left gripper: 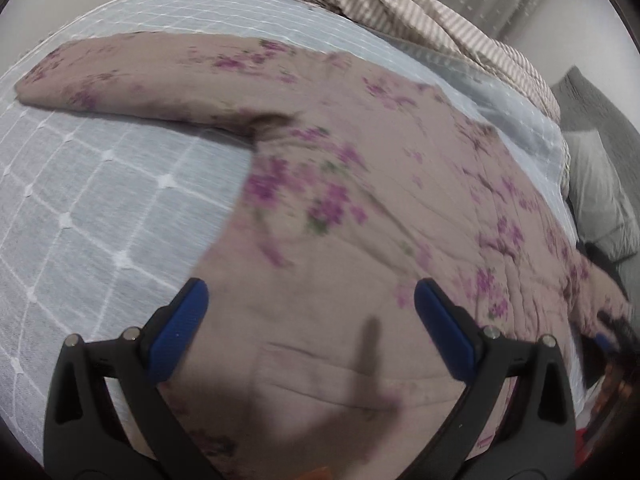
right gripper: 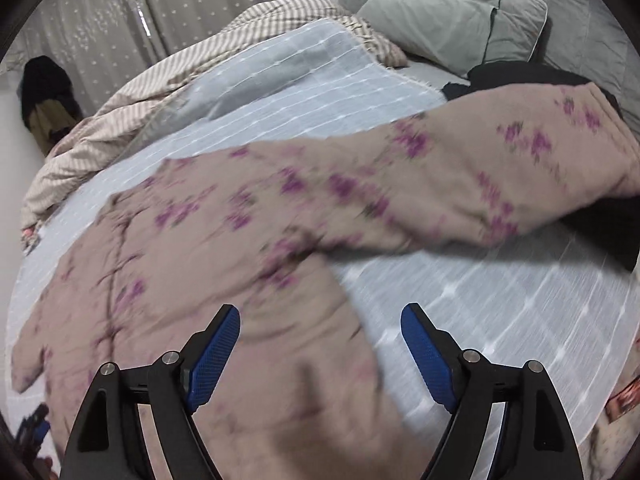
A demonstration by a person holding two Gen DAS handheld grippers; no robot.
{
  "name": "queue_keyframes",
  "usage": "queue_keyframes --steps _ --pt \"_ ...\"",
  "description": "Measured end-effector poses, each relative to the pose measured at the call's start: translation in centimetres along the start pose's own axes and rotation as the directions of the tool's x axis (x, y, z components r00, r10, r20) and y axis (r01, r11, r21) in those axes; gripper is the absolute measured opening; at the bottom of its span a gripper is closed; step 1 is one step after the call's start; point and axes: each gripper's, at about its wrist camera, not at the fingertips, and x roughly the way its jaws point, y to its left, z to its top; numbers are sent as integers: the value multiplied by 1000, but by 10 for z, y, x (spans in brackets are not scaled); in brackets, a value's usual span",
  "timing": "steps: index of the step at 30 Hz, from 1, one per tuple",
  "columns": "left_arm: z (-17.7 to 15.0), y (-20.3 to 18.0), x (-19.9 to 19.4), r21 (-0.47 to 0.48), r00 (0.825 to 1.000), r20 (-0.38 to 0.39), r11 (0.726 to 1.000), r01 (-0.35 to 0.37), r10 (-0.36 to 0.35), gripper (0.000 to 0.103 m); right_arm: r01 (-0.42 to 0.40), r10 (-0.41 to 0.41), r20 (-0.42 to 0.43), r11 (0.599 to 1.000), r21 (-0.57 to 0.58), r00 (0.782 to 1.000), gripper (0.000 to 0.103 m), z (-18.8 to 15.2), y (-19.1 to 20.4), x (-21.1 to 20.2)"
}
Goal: Fold large clothes
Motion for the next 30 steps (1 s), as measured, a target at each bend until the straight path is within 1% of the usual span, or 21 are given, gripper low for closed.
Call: queue_keyframes --steps 3,5,8,9,11,13,14,16,17,18,19,21,23,26,27,30 --pt "7 25 -5 -66 1000 27 998 -12 14 102 -41 41 2 999 -18 999 84 -22 12 0" --pt "12 42 -6 -107 999 45 994 -18 23 102 -77 76 -25 996 -53 997 84 -36 19 11" --pt "22 73 -6 -183 996 88 983 8 8 102 -62 55 -86 994 -87 995 84 -52 28 27" --pt "28 86 -6 -211 994 113 977 14 10 102 -57 48 -88 993 -99 995 84 -56 31 29" --pt "35 102 -5 -235 989 143 972 -4 39 102 -34 24 -86 992 -118 996 84 -59 36 31" --pt "46 123 -1 -268 982 175 963 -22 71 102 -36 27 -70 991 -127 997 84 -56 39 29" --pt "51 135 2 -295 979 185 955 -24 81 102 -44 36 -63 991 -128 997 84 -54 40 27" --pt "58 163 7 -368 974 218 930 22 63 102 -53 46 -58 990 -130 997 84 -52 41 26" --pt "61 178 9 -408 971 232 912 49 52 102 -50 43 -54 990 -133 998 84 -51 43 26" --pt "63 193 12 -449 968 248 890 79 39 99 -40 33 -52 990 -136 998 84 -50 44 26" --pt "66 209 13 -484 958 286 865 133 13 98 -31 24 -50 990 -140 998 84 -49 46 27" --pt "71 222 12 -503 944 329 847 174 2 97 -28 21 -51 988 -149 998 84 -48 48 29" --pt "80 231 13 -514 940 341 842 162 27 94 -37 28 -62 986 -160 998 84 -48 52 33" --pt "95 241 17 -523 935 345 844 119 82 87 -41 30 -68 986 -160 997 84 -45 53 37" --pt "99 245 19 -532 933 348 839 113 95 83 -35 25 -65 986 -163 998 84 -44 53 38" --pt "109 256 26 -561 926 355 821 104 125 76 -5 -5 -56 985 -172 998 84 -42 54 44"
